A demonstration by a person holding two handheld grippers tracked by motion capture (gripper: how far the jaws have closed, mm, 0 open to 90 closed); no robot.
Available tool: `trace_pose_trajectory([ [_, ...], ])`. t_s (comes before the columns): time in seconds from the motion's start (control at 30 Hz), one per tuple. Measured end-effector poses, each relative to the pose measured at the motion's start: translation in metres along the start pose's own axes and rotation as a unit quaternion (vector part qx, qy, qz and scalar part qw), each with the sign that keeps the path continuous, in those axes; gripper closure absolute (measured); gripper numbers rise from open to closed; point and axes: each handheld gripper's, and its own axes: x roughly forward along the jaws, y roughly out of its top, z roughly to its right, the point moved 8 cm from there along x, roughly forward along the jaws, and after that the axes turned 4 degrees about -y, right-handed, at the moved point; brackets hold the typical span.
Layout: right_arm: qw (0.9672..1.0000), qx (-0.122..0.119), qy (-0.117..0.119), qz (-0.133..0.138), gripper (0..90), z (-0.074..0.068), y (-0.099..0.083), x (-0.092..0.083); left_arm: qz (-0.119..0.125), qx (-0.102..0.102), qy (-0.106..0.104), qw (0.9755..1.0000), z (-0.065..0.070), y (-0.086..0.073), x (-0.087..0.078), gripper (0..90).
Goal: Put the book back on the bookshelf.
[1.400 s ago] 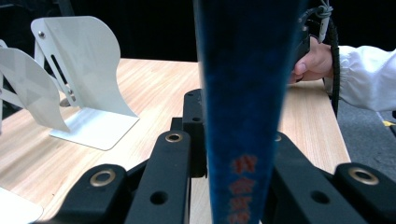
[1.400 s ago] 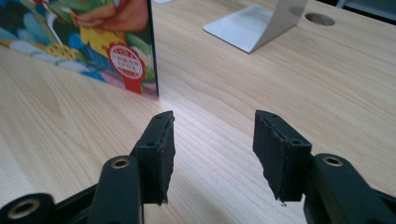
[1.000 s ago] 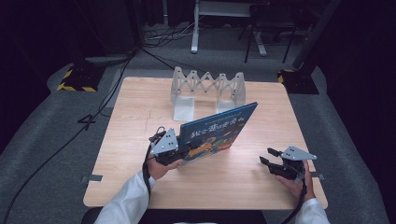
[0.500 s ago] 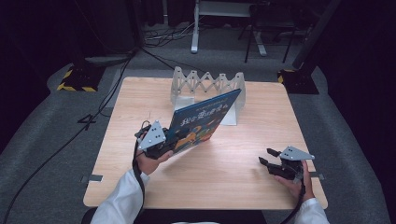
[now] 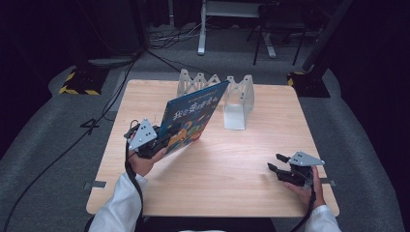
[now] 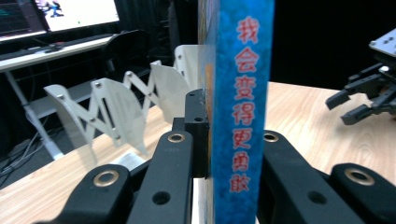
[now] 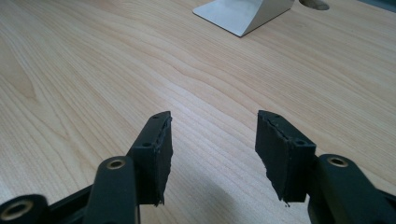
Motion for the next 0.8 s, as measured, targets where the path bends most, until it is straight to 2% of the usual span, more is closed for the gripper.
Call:
trace_pose_trajectory([
  [0.13, 1.0000, 0.001, 0.000, -0.002, 47.0, 0.000, -0.001, 0.001, -0.001, -0.005, 0.015, 0.9999, -0.007, -0.001, -0.001, 82.8],
  [0.37, 1.0000, 0.000, 0.001, -0.004, 46.9, 0.000, -0.001, 0.001, 0.002, -0.011, 0.029, 0.9995, -0.018, 0.000, -0.002, 82.8],
  [0.8, 0.9999, 0.000, 0.006, -0.008, 46.8, -0.001, -0.002, 0.002, 0.011, -0.017, 0.058, 0.9981, -0.039, 0.010, 0.000, 82.8],
])
